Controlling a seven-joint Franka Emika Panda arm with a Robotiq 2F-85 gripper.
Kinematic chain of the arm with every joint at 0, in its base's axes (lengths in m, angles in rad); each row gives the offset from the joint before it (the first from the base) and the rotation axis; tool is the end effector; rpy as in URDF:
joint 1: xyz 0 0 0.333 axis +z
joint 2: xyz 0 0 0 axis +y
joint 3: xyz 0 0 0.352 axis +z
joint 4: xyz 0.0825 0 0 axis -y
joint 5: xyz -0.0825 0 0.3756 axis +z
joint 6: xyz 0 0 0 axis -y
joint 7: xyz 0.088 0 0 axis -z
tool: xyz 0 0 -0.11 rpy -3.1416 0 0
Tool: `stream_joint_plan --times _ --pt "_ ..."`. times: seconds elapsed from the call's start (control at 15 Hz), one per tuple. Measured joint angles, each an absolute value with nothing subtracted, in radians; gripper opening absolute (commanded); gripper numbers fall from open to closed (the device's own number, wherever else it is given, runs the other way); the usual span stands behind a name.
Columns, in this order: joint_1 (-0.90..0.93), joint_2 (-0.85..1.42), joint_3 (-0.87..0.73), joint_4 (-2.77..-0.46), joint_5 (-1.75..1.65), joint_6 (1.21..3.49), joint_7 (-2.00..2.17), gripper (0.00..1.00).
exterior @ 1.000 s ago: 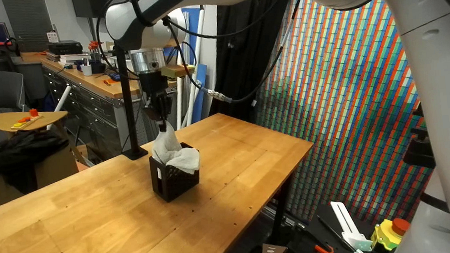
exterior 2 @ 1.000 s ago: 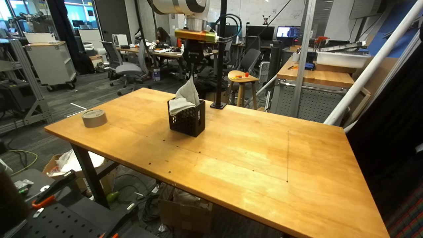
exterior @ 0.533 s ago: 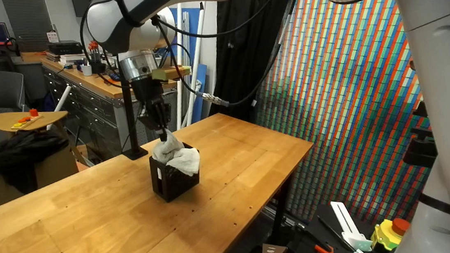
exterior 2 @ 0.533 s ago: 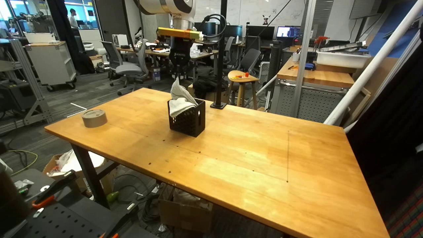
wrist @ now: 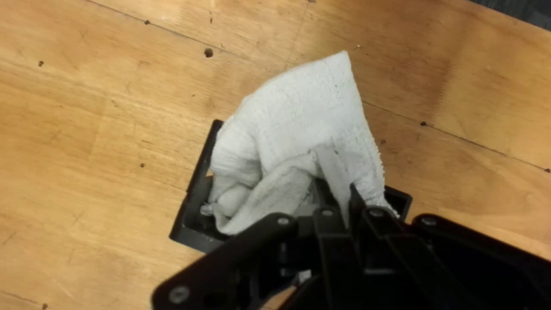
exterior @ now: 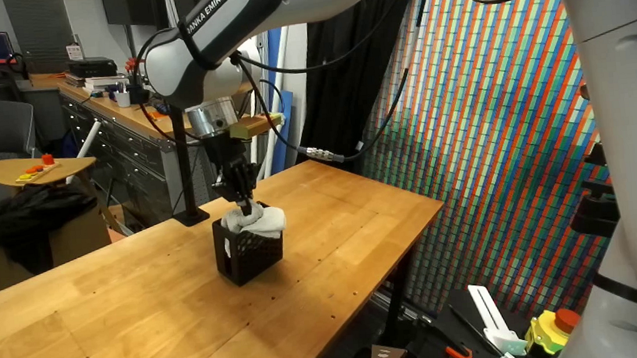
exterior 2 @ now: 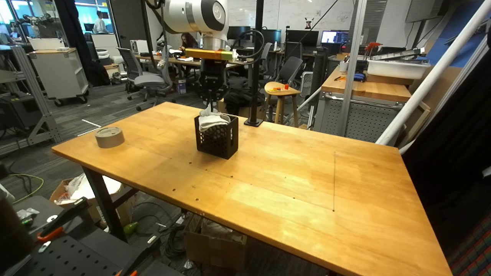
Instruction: Pick the cloth and shove it in the box
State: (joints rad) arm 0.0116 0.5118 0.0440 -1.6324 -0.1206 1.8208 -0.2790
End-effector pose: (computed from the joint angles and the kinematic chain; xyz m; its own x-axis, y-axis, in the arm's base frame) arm 0.6531 0.0224 0.3333 0.8762 0.3533 -0.3278 0.3704 -0.9288 -0.0110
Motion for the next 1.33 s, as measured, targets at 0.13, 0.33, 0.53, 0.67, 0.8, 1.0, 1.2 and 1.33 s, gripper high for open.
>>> stream_joint_plan --times 0.13,0.33,0.53,0.67,0.8,1.0,1.2,1.33 --pt "0.006 0.505 0.031 -1.641 -0.133 1.837 -0.276 0.05" --pt "-0.002 0.503 0.025 -1.645 -0.135 1.855 -0.276 0.05" --pt "-0.003 0.507 0.026 -1.649 -0.135 1.873 -0.276 0.05" --pt "-0.003 0.511 0.026 -1.651 -0.135 1.879 -0.276 0.05" --pt "-0.005 0.518 0.026 -1.653 -0.135 1.887 -0.277 0.05" --pt "-0.009 0.535 0.027 -1.653 -0.130 1.901 -0.283 0.05" --pt "-0.016 0.560 0.031 -1.650 -0.120 1.916 -0.300 0.05" --pt "-0.022 0.589 0.039 -1.643 -0.091 1.918 -0.328 0.05"
